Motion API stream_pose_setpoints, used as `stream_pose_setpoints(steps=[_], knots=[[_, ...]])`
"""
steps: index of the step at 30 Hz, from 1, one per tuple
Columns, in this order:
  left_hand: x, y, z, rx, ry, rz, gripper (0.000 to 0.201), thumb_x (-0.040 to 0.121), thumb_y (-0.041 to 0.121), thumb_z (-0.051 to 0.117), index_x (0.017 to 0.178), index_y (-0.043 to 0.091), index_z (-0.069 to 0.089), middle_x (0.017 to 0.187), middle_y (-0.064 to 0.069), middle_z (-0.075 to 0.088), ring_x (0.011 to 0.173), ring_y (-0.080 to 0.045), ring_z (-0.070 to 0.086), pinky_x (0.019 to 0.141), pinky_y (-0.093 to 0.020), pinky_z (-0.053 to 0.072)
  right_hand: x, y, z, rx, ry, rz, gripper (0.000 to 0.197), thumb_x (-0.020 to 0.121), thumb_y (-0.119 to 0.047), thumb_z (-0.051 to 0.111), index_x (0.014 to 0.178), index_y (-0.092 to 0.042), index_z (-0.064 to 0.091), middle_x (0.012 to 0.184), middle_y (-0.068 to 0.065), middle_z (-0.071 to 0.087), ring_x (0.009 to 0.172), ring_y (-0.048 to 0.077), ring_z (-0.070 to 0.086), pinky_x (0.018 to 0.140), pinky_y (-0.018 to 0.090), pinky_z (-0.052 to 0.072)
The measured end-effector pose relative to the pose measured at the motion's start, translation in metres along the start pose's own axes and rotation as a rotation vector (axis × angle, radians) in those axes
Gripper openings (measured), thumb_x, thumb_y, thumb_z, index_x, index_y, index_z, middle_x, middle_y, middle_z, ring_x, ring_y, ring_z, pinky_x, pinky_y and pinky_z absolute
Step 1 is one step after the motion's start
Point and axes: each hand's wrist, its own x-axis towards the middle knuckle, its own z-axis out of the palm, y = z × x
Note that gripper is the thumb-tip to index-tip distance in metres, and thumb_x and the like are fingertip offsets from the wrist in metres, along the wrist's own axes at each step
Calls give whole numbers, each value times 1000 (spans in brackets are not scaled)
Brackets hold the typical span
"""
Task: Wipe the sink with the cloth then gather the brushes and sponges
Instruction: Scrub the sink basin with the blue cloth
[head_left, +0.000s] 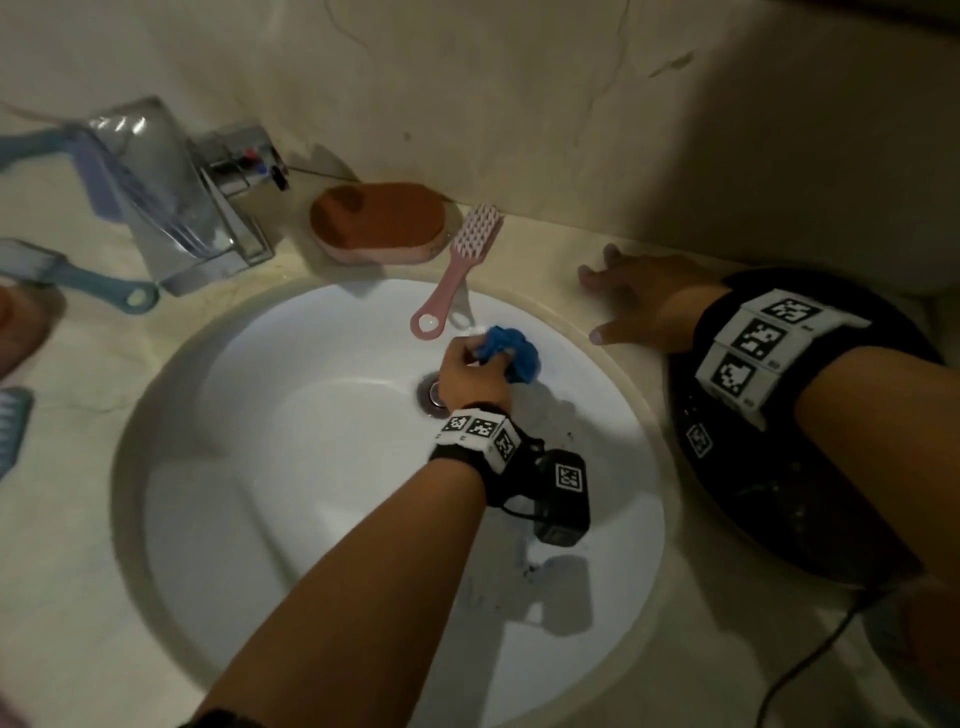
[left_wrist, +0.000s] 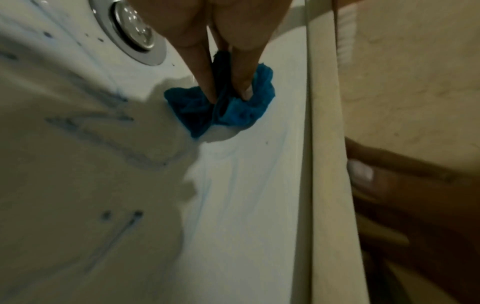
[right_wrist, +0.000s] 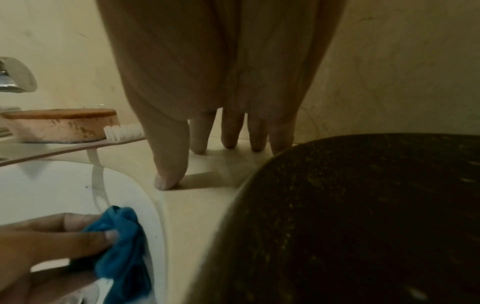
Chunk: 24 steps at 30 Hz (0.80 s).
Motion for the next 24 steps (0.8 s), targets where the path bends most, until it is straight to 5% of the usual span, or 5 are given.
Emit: stream_pose_setpoints(steps=[5, 9, 12, 18, 24], knots=[[31, 15, -33, -21, 282, 53, 13, 83, 10, 66, 88, 12, 55, 88, -4, 59, 77, -17, 53, 55, -11, 42, 0, 0, 1, 7, 19, -5, 79, 84, -46, 62, 148, -37, 16, 160, -2, 0, 146, 22, 16, 118, 33, 19], [18, 6, -16, 28, 136, 11, 17, 79, 4, 69, 94, 8, 62, 90, -4, 61, 87, -22, 60, 78, -26, 51, -1, 0, 1, 36, 21, 1, 79, 84, -45, 64, 148, -37, 17, 160, -2, 1, 146, 22, 16, 117, 31, 18], [2, 0, -4, 25, 16, 19, 15, 80, -1, 67, 87, 8, 59, 85, -7, 59, 79, -21, 58, 66, -16, 51, -2, -1, 1, 26, 16, 4, 79, 85, -44, 62, 148, -37, 16, 160, -2, 0, 146, 22, 16, 116, 31, 18], [9, 10, -13, -70, 146, 17, 25, 82, 9, 69, 106, 11, 61, 99, 1, 60, 97, -19, 58, 92, -28, 47, 0, 2, 1, 13, 22, -2, 79, 84, -47, 62, 148, -38, 15, 160, -3, 0, 146, 23, 15, 116, 32, 18], [-39, -4, 13, 17, -193, 24, 23, 79, 5, 71, 97, 18, 64, 97, -2, 66, 90, -22, 66, 86, -31, 56, -1, 0, 4, -32, -2, 2, 82, 85, -53, 56, 149, -37, 7, 160, -2, -6, 146, 25, 13, 115, 34, 21]])
